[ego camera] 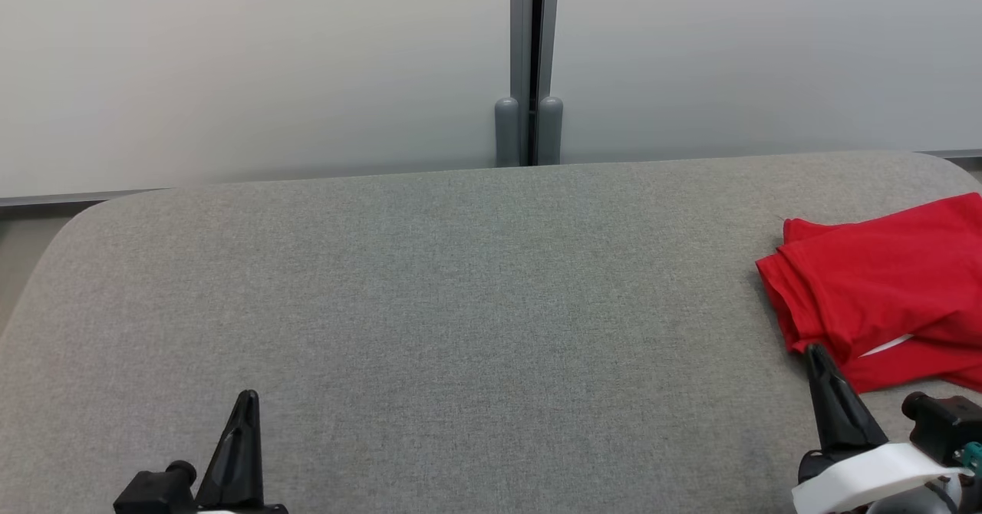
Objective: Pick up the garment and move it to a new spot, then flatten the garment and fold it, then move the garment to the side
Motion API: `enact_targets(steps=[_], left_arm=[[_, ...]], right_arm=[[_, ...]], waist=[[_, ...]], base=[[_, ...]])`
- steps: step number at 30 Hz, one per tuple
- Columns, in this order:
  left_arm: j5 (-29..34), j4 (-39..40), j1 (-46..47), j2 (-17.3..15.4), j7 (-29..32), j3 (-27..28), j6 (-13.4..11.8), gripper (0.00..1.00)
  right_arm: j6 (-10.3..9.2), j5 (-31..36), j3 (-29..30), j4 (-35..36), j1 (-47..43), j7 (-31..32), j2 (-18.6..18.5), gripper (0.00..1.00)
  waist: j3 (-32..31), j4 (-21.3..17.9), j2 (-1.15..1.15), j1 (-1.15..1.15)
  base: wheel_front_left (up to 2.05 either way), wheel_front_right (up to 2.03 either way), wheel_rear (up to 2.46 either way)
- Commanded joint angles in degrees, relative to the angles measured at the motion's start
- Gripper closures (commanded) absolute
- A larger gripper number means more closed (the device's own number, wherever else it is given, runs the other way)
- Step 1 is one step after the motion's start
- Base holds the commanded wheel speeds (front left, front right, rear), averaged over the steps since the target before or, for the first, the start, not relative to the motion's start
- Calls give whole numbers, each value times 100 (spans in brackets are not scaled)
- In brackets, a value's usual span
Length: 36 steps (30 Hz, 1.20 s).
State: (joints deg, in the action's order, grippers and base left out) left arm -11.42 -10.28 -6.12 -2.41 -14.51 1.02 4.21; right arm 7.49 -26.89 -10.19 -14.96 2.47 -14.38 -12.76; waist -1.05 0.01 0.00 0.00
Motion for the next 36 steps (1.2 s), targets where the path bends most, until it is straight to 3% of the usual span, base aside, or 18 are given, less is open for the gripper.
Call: enact_targets(steps=[1, 18, 36], left_arm=[[-286, 37, 135, -29, 78, 61, 15, 100], [-2047, -23, 373, -37, 515, 154, 89, 100], [-3489, -100, 592, -43, 890, 249, 150, 100]], right_arm=[[0, -247, 83, 87, 98, 59, -31, 100], [0, -1684, 421, 93, 177, 499, 172, 100], [0, -2858, 708, 103, 238, 864, 351, 100]], waist=[[2, 0, 0, 0], [19, 0, 0, 0], [36, 0, 0, 0]], base=[[0, 0, 0], [0, 0, 0], [0, 0, 0]])
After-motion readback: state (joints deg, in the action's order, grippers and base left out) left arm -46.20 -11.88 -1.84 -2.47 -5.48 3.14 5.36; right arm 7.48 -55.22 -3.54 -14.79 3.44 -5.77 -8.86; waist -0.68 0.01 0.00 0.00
